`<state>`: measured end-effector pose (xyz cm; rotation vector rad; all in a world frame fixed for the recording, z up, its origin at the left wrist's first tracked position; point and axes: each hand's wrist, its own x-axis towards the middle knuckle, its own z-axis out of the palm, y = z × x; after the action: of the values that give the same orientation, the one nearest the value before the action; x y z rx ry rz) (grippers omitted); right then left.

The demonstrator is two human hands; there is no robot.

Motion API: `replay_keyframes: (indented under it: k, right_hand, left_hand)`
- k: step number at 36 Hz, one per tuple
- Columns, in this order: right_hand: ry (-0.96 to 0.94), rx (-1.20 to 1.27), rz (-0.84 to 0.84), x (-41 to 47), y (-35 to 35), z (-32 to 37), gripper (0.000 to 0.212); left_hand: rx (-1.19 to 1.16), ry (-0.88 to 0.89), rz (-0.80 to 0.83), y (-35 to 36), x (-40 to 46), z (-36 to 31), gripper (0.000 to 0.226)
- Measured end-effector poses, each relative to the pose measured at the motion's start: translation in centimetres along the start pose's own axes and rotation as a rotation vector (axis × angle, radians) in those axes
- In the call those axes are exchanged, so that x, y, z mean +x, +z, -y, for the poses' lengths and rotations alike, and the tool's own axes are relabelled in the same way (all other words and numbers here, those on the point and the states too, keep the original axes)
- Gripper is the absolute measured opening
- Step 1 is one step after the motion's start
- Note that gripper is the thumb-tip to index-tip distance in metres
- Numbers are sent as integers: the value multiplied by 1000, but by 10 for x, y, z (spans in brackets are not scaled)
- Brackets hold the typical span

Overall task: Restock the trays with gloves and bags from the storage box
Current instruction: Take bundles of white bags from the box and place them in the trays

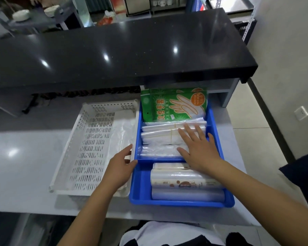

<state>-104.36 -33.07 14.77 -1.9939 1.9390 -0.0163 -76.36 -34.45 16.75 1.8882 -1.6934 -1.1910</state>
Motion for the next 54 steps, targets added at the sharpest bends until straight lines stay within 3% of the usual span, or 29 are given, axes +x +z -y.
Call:
replay_keyframes:
  k: [11,18,25,30,35,41,46,54]
  right_hand:
    - [-9,100,38,0,-7,-6,72]
    - [-43,110,15,-14,-43,18,71]
    - [-149,157,-12,-73,-63,106,67]
    - [-288,255,-68,-123,-45,204,66]
    - [-480,367,-122,-167,28,304,65]
    - [-602,191,185,-206,136,389,74]
    - [-772,1,278,-221,174,442,84]
    - [-868,-83,399,-217,206,524,78]
  left_hand:
    - [-75,-86,-19,-2,-3,-3,57]
    - [-1,-23,4,-12,-12,-8,61]
    - [104,206,-34,-58,-82,-1,66]
    - [286,298,-171,-103,-169,58,77]
    - [319,149,-389,-125,-253,173,80]
    - [208,-218,-428,-115,-348,301,85]
    - [143,-439,-490,-118,-401,352,87]
    - [-51,-620,-560,-120,-433,402,86]
